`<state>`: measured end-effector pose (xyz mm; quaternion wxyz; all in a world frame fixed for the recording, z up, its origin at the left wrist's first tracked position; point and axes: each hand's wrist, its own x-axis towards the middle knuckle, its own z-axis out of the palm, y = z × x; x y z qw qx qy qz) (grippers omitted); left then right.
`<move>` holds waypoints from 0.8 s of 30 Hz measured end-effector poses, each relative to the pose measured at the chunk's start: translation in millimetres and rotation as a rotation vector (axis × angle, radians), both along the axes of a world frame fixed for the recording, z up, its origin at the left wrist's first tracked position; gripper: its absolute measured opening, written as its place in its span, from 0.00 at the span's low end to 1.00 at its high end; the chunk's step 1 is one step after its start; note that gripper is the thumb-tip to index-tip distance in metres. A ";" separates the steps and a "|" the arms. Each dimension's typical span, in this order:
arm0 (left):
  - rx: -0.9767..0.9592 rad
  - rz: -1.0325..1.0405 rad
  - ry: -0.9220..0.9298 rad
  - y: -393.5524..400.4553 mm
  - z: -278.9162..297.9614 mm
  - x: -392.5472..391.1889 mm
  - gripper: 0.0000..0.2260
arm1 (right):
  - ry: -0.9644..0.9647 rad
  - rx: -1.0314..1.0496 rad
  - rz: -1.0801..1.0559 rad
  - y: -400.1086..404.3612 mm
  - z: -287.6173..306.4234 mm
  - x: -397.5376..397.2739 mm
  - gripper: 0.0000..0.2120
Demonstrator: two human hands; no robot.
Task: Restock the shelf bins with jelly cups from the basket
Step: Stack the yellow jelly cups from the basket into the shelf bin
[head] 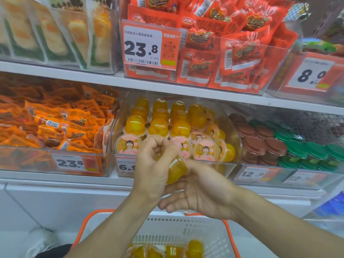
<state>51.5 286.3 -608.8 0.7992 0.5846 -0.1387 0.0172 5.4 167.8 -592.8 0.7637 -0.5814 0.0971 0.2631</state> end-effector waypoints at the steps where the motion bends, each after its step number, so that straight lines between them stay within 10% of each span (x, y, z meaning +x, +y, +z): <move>1: 0.078 0.027 -0.057 -0.9 -1.4 -0.7 0.12 | -0.018 0.070 -0.011 -1.3 0.3 -0.8 0.20; 7: 0.334 0.107 -0.037 -0.8 -6.2 -1.0 0.22 | -0.309 0.077 -0.250 -21.6 6.3 6.9 0.19; 11: 0.230 0.114 -0.047 0.8 -2.7 -0.1 0.05 | -0.382 0.020 -0.419 -34.8 14.3 9.1 0.21; 17: -0.084 -0.102 0.188 0.9 0.3 -0.2 0.06 | -0.452 0.046 -0.195 -46.7 10.8 3.5 0.21; 24: 0.070 -0.078 -0.039 -2.7 -4.1 2.7 0.12 | -0.461 0.065 -0.072 -60.7 12.7 3.5 0.26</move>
